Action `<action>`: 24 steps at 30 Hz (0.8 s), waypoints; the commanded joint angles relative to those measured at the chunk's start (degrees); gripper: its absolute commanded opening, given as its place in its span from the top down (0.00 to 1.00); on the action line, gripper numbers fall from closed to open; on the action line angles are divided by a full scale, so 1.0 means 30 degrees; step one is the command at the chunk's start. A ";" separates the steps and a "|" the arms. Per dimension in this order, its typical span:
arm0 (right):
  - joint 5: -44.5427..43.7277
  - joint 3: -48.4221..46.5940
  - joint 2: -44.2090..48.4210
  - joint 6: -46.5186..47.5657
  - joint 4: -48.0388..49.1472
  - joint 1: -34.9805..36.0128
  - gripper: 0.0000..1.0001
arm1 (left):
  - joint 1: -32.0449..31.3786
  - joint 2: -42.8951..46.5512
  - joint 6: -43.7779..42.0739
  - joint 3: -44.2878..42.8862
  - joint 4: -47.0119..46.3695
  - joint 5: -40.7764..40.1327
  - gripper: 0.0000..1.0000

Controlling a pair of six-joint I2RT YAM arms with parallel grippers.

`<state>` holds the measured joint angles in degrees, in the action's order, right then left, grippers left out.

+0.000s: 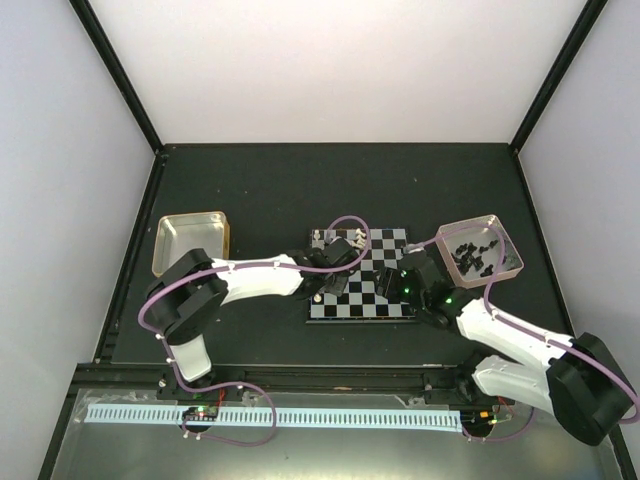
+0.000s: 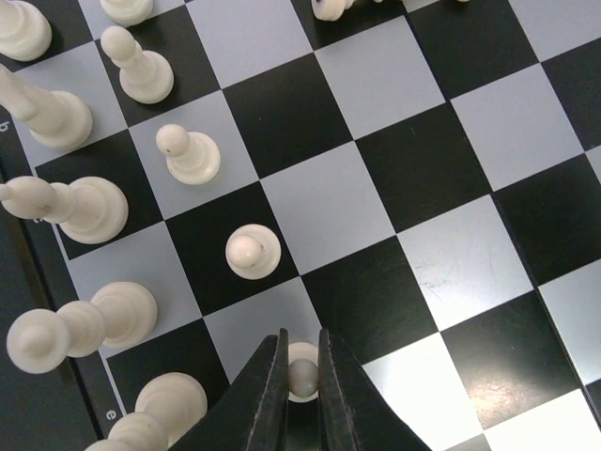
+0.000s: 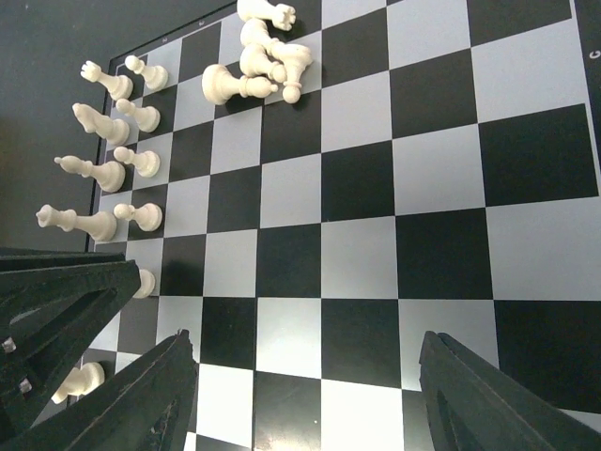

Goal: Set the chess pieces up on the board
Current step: Place the chess piece on the chessboard.

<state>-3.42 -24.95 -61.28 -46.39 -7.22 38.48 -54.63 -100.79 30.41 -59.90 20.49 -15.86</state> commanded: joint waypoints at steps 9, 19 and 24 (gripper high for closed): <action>0.0419 -0.0544 -0.0415 0.0144 0.0475 -0.0101 0.34 | -0.0144 -0.0244 -0.0349 -0.0737 -0.0122 -0.0977 0.79; 0.0717 -0.0748 -0.0564 0.0116 0.0411 -0.0083 0.34 | -0.0129 0.0989 -0.0544 -0.0980 0.0276 -0.0951 0.78; 0.1621 -0.1491 -0.0955 0.1175 0.0257 -0.0084 0.34 | -0.0057 0.2442 -0.0944 -0.0805 0.0034 -0.0213 0.69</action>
<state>-0.58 -26.13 -63.20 -45.58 -6.83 38.48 -54.63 -98.50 28.97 -60.29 21.02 -17.58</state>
